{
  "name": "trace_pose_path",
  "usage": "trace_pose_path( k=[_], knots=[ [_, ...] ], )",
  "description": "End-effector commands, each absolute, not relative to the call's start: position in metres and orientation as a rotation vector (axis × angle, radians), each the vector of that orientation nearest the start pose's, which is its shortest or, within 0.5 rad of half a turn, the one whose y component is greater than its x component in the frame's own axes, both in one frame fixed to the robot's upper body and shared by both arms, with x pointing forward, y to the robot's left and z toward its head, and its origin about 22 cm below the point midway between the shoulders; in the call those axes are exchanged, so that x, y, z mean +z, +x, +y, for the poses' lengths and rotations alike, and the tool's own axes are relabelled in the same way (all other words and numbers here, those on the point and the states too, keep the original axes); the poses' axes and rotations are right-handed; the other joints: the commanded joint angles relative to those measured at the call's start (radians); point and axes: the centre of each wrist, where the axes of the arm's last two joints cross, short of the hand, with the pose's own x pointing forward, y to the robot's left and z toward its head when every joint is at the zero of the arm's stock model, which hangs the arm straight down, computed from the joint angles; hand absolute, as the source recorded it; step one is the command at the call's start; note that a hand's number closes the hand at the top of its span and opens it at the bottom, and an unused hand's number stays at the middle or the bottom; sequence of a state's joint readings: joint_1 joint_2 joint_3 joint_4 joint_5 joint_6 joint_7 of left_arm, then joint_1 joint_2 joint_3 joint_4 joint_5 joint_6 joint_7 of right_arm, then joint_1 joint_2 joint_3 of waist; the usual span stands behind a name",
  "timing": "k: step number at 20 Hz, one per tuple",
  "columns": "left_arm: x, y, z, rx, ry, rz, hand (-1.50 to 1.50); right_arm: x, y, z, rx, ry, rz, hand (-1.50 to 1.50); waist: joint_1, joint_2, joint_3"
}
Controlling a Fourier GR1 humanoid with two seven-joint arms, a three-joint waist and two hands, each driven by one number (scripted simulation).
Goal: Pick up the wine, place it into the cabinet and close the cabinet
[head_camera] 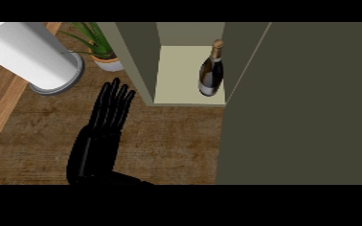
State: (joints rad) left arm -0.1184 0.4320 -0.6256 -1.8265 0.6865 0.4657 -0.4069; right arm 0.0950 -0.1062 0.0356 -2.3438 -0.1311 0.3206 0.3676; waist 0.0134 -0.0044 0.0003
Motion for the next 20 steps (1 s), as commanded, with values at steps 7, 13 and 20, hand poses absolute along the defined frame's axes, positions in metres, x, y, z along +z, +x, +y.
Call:
trace_pose_path(
  k=[7,13,20],
  knots=[
    [0.075,0.167,0.217,0.146,-0.257,-1.898,-1.50,0.165,0.145,-0.209,0.741,0.394,-1.713,1.50,-0.003,0.001,-0.001],
    [0.090,0.144,0.263,0.191,-0.245,-1.917,-1.50,0.171,0.125,-0.189,0.712,0.543,-1.676,1.50,0.003,-0.001,-0.001],
    [0.091,0.127,0.301,0.232,-0.230,-1.908,-1.50,0.179,0.114,-0.131,0.729,0.588,-1.685,1.50,0.001,-0.004,-0.002]
  ],
)
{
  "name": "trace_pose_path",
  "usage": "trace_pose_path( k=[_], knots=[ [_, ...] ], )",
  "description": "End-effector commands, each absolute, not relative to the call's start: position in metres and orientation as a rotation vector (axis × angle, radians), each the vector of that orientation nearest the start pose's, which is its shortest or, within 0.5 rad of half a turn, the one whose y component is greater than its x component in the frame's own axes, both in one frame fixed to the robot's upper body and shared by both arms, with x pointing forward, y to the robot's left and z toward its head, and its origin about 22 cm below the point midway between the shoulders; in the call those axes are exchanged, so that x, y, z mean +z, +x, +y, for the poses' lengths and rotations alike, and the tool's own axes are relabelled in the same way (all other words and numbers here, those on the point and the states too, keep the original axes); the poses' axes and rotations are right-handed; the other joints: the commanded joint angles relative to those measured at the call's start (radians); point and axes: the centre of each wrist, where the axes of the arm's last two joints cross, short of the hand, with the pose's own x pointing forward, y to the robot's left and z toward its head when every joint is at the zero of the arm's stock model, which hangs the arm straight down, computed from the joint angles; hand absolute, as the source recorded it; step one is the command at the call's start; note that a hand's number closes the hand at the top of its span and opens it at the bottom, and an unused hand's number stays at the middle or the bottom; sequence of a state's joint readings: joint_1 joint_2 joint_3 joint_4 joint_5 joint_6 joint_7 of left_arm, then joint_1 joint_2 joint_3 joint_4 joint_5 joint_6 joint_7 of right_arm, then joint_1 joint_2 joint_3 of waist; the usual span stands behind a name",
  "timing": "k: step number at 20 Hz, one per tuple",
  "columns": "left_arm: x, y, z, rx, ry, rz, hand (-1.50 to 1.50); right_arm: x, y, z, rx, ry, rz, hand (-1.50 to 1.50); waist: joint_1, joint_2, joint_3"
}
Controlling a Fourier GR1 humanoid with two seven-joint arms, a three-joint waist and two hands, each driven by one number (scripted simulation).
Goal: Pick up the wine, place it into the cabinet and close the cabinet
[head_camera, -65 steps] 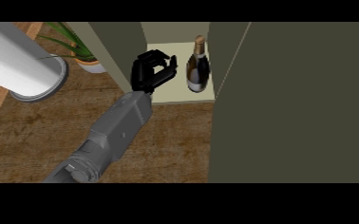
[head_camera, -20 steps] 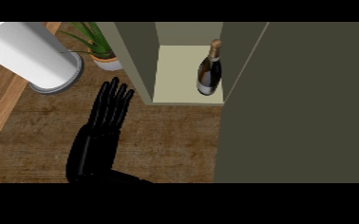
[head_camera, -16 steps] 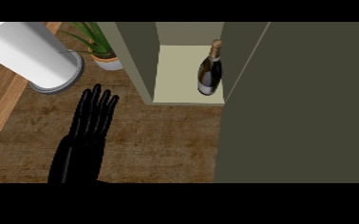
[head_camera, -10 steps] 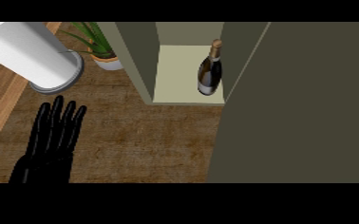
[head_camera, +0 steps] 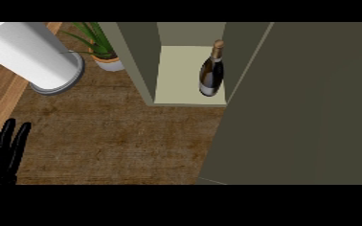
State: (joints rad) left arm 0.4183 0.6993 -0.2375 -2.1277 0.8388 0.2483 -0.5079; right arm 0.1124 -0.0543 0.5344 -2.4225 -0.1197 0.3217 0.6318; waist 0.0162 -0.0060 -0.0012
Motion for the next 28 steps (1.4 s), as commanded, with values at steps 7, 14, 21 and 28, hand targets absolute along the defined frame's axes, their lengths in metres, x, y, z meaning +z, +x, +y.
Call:
trace_pose_path(
  k=[7,14,21,28],
  knots=[
    [0.103,0.118,0.355,0.194,-0.211,-1.942,-1.50,0.182,0.123,-0.085,0.786,0.515,-1.753,1.50,0.006,0.000,-0.001],
    [0.113,0.114,0.372,0.161,-0.259,-1.939,-1.50,0.191,0.166,-0.043,0.763,0.413,-1.799,1.50,0.021,0.005,-0.001],
    [0.123,0.111,0.376,0.165,-0.262,-1.930,-1.50,0.222,0.226,-0.017,0.723,0.324,-1.817,1.50,0.020,0.007,0.001],
    [0.127,0.115,0.386,0.148,-0.232,-1.922,-1.50,0.220,0.282,-0.019,0.710,0.227,-1.809,1.50,0.004,0.008,0.001]
  ],
)
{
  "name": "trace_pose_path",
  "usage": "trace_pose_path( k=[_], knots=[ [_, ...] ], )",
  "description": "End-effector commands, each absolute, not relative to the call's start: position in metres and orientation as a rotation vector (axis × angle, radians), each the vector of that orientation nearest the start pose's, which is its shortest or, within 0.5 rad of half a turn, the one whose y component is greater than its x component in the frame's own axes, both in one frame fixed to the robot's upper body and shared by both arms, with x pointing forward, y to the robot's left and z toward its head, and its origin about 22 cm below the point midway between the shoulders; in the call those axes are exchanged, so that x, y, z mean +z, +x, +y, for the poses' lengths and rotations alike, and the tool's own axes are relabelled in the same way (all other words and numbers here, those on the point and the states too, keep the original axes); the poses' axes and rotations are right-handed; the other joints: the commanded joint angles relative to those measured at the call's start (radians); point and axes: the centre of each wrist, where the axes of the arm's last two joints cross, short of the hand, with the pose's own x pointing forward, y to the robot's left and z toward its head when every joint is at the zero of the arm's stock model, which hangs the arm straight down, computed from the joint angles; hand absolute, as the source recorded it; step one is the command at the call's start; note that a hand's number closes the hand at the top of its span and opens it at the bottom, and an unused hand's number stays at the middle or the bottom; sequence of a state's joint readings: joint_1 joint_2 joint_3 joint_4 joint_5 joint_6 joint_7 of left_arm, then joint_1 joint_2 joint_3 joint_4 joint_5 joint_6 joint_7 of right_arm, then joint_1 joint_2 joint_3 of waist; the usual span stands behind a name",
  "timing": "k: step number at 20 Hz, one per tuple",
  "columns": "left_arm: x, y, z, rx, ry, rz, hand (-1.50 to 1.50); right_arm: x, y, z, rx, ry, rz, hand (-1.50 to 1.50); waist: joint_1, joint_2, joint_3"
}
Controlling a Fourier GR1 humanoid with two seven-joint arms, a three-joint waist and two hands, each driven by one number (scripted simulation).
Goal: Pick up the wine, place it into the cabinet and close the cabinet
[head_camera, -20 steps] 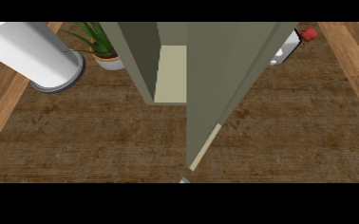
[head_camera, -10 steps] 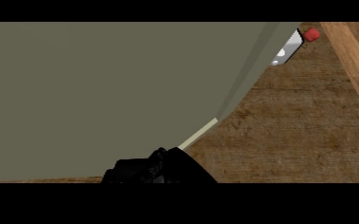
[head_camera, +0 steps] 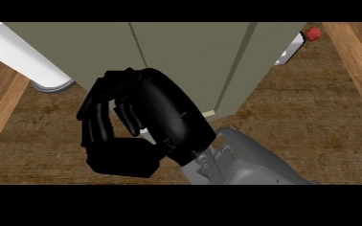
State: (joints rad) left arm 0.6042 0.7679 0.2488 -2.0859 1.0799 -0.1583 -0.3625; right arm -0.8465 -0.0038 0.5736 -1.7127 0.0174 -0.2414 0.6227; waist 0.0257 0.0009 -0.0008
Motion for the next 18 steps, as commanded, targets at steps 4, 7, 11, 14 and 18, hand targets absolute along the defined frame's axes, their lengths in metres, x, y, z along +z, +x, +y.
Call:
trace_pose_path(
  k=[4,7,11,14,18],
  knots=[
    [0.123,0.119,0.378,0.137,-0.288,-1.875,-1.50,0.214,0.313,-0.025,0.719,0.171,-1.820,1.50,-0.010,0.001,0.001],
    [0.127,0.123,0.357,0.135,-0.330,-1.861,-1.50,0.232,0.342,-0.032,0.674,0.136,-1.812,1.50,-0.006,0.003,0.001],
    [0.097,0.141,0.347,0.132,-0.343,-1.853,-1.50,0.218,0.358,-0.043,0.659,0.144,-1.822,1.50,-0.021,0.005,0.000],
    [0.105,0.135,0.331,0.115,-0.350,-1.843,-1.50,0.213,0.379,-0.064,0.647,0.115,-1.810,1.50,-0.009,0.006,0.001],
    [0.103,0.157,0.325,0.155,-0.342,-1.853,-1.50,0.206,0.384,-0.075,0.688,0.088,-1.832,1.50,-0.025,0.010,0.000]
  ],
)
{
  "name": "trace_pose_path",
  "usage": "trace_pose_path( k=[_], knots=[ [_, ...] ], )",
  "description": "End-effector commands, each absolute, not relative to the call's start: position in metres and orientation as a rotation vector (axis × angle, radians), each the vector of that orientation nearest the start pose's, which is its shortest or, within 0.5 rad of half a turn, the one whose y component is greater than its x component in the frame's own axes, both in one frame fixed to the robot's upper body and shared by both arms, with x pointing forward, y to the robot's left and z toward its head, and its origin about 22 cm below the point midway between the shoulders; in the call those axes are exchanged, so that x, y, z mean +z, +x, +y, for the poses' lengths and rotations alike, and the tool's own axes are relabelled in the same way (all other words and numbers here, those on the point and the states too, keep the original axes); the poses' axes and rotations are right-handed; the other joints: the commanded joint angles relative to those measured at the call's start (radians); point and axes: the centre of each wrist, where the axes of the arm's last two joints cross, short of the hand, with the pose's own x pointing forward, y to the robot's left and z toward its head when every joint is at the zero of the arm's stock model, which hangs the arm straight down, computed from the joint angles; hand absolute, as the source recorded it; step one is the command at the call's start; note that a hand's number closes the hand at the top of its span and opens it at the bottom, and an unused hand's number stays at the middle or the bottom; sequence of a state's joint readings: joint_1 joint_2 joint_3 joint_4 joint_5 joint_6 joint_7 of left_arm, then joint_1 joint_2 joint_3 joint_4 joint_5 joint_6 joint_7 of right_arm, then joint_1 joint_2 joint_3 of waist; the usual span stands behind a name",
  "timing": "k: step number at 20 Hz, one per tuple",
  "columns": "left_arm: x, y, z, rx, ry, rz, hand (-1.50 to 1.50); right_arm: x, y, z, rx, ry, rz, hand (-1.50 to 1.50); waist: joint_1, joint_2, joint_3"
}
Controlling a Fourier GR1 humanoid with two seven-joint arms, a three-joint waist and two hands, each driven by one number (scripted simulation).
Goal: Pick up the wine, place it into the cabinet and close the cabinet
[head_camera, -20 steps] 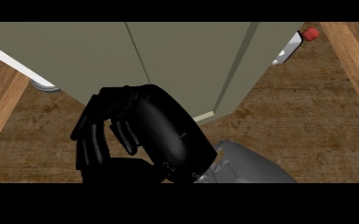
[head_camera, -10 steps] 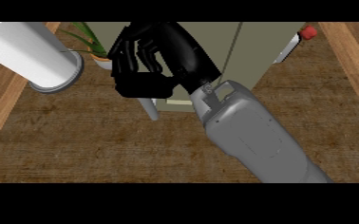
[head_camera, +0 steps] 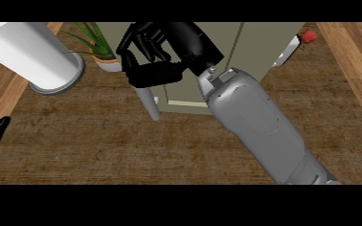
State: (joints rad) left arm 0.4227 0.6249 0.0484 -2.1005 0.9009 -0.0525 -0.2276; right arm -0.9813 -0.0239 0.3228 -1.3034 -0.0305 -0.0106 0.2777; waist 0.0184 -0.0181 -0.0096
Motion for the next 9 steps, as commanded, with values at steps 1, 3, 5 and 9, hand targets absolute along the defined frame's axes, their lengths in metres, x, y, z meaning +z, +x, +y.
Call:
trace_pose_path(
  k=[1,3,5,9],
  knots=[
    [0.101,0.149,0.318,0.129,-0.337,-1.865,-1.50,0.201,0.392,-0.086,0.662,0.051,-1.848,1.50,-0.003,0.032,0.010],
    [0.095,0.159,0.315,0.148,-0.334,-1.848,-1.50,0.213,0.393,-0.083,0.680,0.045,-1.834,1.50,-0.019,0.032,0.009],
    [0.103,0.157,0.312,0.128,-0.321,-1.854,-1.50,0.209,0.396,-0.087,0.641,0.032,-1.853,1.50,-0.009,0.031,0.010],
    [0.095,0.165,0.302,0.150,-0.346,-1.843,-1.50,0.214,0.403,-0.099,0.669,0.046,-1.861,1.50,-0.021,0.034,0.009]
  ],
)
